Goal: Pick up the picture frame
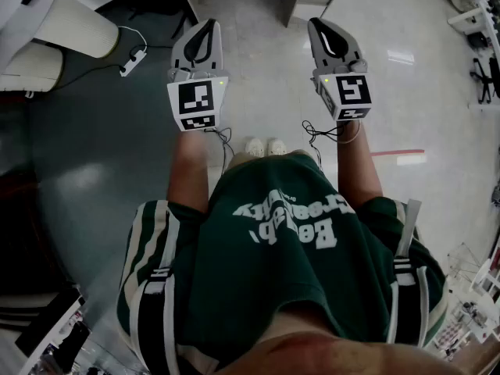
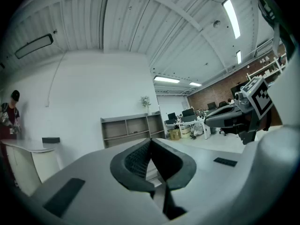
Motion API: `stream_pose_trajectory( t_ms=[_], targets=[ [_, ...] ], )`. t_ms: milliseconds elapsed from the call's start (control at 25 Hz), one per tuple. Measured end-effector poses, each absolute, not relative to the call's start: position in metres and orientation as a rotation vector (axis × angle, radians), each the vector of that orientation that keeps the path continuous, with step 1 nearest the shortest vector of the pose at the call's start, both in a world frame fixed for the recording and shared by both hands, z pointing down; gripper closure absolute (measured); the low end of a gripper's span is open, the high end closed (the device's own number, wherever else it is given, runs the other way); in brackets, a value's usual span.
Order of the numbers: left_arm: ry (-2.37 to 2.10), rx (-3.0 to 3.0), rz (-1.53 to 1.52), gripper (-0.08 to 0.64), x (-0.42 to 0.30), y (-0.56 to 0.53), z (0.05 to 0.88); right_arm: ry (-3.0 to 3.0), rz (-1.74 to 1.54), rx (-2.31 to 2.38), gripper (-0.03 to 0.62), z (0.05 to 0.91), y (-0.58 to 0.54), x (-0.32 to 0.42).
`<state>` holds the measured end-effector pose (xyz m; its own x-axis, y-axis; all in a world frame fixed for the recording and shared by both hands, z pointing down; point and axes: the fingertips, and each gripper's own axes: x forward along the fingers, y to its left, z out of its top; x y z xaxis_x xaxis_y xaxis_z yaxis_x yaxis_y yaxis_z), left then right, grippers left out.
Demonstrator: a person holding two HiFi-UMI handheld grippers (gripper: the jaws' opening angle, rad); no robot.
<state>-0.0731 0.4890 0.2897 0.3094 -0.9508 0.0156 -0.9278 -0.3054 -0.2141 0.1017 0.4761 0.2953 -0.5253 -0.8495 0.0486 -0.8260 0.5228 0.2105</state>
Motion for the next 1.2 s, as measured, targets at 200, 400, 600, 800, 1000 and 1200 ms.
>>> stream_pose_trajectory(
  t_ms=[200, 400, 600, 800, 1000, 1200],
  targets=[
    [1.728, -2.406, -0.207, 0.543, -0.075, 0.493, 0.289, -2.608, -0.238, 1.459, 0.557, 0.299, 0.483, 0.098],
    [1.706, -2.437, -0.177, 0.543, -0.077, 0.498, 0.29, -2.635, -0.209, 1.495, 0.557, 0.297, 0.488, 0.098],
    [1.709, -2.442, -0.187, 0.543, -0.078, 0.495, 0.293, -2.641, -0.194, 1.505, 0.557, 0.299, 0.485, 0.103],
    [1.728, -2.449, -0.177, 0.543, -0.077, 0.479, 0.292, -2.638, -0.243, 1.458, 0.557, 0.299, 0.472, 0.095],
    [1.74, -2.445, -0.16, 0.543, -0.075, 0.452, 0.294, -2.639, -0.233, 1.433, 0.557, 0.306, 0.443, 0.093],
    [1.749, -2.432, -0.157, 0.543, -0.071, 0.401, 0.295, -2.661, -0.249, 1.415, 0.557, 0.304, 0.384, 0.094]
  ],
)
